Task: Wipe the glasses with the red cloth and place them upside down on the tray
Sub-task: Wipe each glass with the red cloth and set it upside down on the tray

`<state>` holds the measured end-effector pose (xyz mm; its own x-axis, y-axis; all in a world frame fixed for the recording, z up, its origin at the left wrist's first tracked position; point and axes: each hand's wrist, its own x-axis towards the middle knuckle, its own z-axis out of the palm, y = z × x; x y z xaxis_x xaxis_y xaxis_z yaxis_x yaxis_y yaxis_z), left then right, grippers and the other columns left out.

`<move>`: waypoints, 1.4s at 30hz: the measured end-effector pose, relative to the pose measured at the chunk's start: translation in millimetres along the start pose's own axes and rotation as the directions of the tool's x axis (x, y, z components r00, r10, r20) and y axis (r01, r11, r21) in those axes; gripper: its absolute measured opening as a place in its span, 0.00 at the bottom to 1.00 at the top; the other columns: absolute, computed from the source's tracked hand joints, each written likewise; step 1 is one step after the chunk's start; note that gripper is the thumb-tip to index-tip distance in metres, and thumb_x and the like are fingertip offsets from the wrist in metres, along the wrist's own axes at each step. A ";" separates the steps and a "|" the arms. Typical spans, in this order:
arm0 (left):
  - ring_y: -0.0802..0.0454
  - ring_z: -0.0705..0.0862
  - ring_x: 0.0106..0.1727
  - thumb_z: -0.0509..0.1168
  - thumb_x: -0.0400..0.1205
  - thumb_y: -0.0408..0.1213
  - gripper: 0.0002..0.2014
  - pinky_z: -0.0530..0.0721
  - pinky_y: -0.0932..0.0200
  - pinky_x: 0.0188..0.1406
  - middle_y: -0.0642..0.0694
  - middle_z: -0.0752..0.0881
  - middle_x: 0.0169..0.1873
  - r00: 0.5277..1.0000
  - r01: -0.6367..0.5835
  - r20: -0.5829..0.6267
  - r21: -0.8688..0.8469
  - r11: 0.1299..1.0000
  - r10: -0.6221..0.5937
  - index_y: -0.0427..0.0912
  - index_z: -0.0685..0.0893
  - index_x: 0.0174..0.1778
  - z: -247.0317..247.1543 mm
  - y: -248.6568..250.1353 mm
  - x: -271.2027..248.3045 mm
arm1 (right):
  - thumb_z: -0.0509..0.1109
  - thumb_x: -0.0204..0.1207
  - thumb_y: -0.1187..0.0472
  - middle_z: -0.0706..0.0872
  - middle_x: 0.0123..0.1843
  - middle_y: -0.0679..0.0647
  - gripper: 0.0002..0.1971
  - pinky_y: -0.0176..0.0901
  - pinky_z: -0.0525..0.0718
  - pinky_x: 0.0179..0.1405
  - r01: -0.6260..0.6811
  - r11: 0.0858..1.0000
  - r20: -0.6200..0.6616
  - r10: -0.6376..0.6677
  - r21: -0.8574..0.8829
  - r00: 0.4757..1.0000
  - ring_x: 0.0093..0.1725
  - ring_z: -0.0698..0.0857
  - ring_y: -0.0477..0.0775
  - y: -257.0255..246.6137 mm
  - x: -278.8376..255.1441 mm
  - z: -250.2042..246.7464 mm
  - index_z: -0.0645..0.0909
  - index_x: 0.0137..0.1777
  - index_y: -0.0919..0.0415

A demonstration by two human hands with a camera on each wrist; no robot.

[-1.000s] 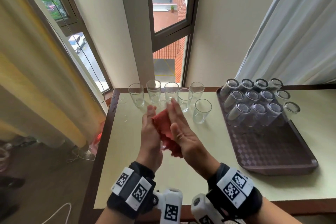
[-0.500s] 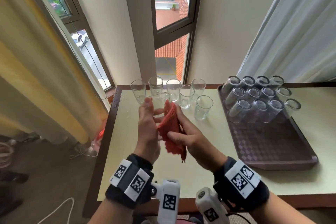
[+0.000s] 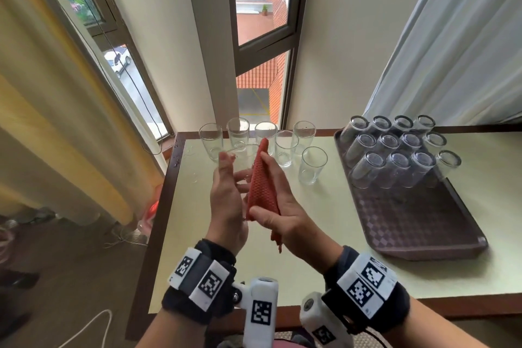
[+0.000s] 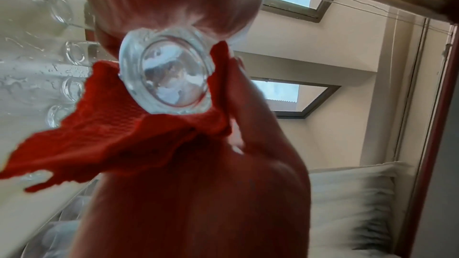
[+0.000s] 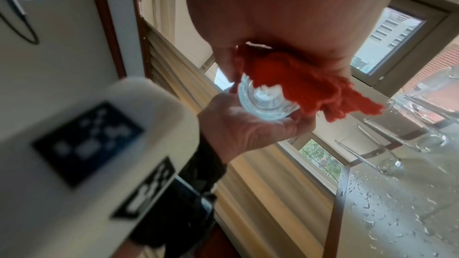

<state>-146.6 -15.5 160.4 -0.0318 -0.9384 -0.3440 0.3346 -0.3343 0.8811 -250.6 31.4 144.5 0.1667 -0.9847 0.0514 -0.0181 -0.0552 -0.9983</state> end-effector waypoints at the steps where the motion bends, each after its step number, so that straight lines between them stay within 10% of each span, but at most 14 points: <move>1: 0.36 0.87 0.59 0.49 0.84 0.65 0.24 0.86 0.33 0.62 0.33 0.84 0.60 1.000 -0.001 -0.003 0.004 1.000 0.001 0.55 0.78 0.64 -0.8 -1.6 0.4 | 0.65 0.76 0.57 0.70 0.77 0.59 0.35 0.48 0.85 0.56 -0.021 0.997 0.006 0.020 0.072 1.000 0.65 0.80 0.61 -3.0 -2.0 -2.3 0.58 0.80 0.37; 6: 0.45 0.80 0.48 0.55 0.81 0.67 0.25 0.80 0.34 0.61 0.46 0.84 0.46 0.996 -0.065 0.070 0.050 0.997 0.061 0.52 0.79 0.60 11.5 -9.5 -13.5 | 0.57 0.86 0.52 0.83 0.51 0.57 0.11 0.46 0.86 0.35 -0.023 0.915 -0.208 0.116 0.402 0.971 0.40 0.86 0.51 -22.2 15.8 -5.7 0.65 0.61 0.57; 10: 0.63 0.85 0.46 0.60 0.76 0.61 0.31 0.83 0.51 0.55 0.51 0.86 0.50 0.984 -0.149 0.109 0.098 0.984 0.138 0.41 0.77 0.66 13.3 -11.4 -13.4 | 0.60 0.86 0.59 0.81 0.63 0.62 0.18 0.45 0.87 0.60 0.034 0.959 -0.296 0.053 0.281 0.954 0.57 0.88 0.53 -17.8 28.8 -5.7 0.63 0.73 0.55; 14: 0.50 0.87 0.49 0.56 0.78 0.63 0.32 0.85 0.54 0.51 0.41 0.87 0.52 0.989 -0.146 0.047 0.083 0.986 0.143 0.40 0.76 0.67 6.8 -4.3 -1.5 | 0.58 0.80 0.51 0.69 0.79 0.41 0.34 0.39 0.70 0.79 -0.011 0.998 -0.162 -0.001 -0.068 0.987 0.75 0.72 0.31 -8.4 17.0 2.2 0.52 0.85 0.48; 17: 0.51 0.87 0.47 0.51 0.87 0.58 0.24 0.85 0.54 0.50 0.41 0.85 0.52 0.989 -0.150 0.014 0.070 0.986 0.149 0.46 0.73 0.70 2.0 -4.8 4.5 | 0.56 0.81 0.49 0.50 0.89 0.43 0.36 0.42 0.51 0.87 -0.028 0.982 -0.128 0.003 -0.189 0.992 0.86 0.49 0.35 -1.4 13.4 5.8 0.44 0.87 0.49; 19: 0.47 0.87 0.51 0.50 0.89 0.56 0.19 0.84 0.53 0.50 0.40 0.86 0.53 0.990 -0.137 0.043 0.085 0.987 0.133 0.50 0.75 0.66 4.2 -7.1 3.1 | 0.55 0.82 0.46 0.55 0.88 0.48 0.34 0.50 0.56 0.86 -0.047 0.992 -0.163 0.028 -0.115 0.986 0.87 0.55 0.44 -2.7 18.4 2.2 0.47 0.86 0.43; 24: 0.57 0.90 0.43 0.61 0.79 0.56 0.29 0.86 0.61 0.40 0.52 0.90 0.46 0.985 -0.145 0.113 0.095 0.985 0.134 0.42 0.72 0.71 12.6 -13.8 -0.4 | 0.51 0.88 0.50 0.81 0.62 0.69 0.18 0.59 0.85 0.55 -0.039 0.976 -0.196 0.082 0.216 0.977 0.59 0.83 0.71 -21.9 31.0 -8.9 0.64 0.76 0.42; 26: 0.58 0.91 0.44 0.62 0.77 0.57 0.33 0.87 0.64 0.39 0.48 0.90 0.51 0.981 -0.157 0.129 0.094 0.983 0.145 0.40 0.72 0.73 11.7 -12.2 3.9 | 0.52 0.89 0.53 0.78 0.66 0.75 0.18 0.69 0.83 0.61 -0.020 0.978 -0.194 0.061 0.209 0.979 0.63 0.81 0.77 -20.4 31.1 -6.7 0.63 0.78 0.43; 31: 0.54 0.91 0.45 0.57 0.77 0.62 0.37 0.91 0.48 0.49 0.43 0.87 0.53 0.981 -0.189 0.057 0.072 0.979 0.185 0.43 0.67 0.79 6.3 -1.5 10.3 | 0.58 0.81 0.42 0.69 0.78 0.38 0.30 0.37 0.78 0.69 0.064 0.995 -0.111 -0.073 -0.079 0.991 0.69 0.77 0.37 5.5 25.0 0.3 0.51 0.80 0.27; 37: 0.58 0.89 0.44 0.58 0.80 0.58 0.29 0.88 0.64 0.39 0.43 0.86 0.54 0.978 -0.191 0.106 0.122 0.974 0.178 0.46 0.69 0.73 12.7 -10.2 3.6 | 0.58 0.85 0.44 0.77 0.53 0.60 0.27 0.45 0.82 0.36 0.010 0.956 -0.154 0.036 0.292 0.987 0.45 0.78 0.59 -17.6 38.4 -11.6 0.59 0.83 0.41; 42: 0.47 0.87 0.63 0.65 0.80 0.63 0.34 0.87 0.45 0.62 0.38 0.82 0.67 0.981 -0.188 0.072 0.104 0.977 0.182 0.47 0.71 0.76 11.1 -7.6 7.0 | 0.58 0.81 0.41 0.73 0.78 0.58 0.28 0.73 0.73 0.75 0.058 0.998 -0.225 -0.050 0.026 0.973 0.69 0.76 0.56 -5.0 41.4 -4.2 0.61 0.81 0.32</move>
<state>-159.9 -20.5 154.9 -0.0381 -0.9873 -0.1542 0.2352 -0.1588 0.9589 -247.8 -9.8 151.7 -0.0588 -0.9926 0.1064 0.0174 -0.1076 -0.9940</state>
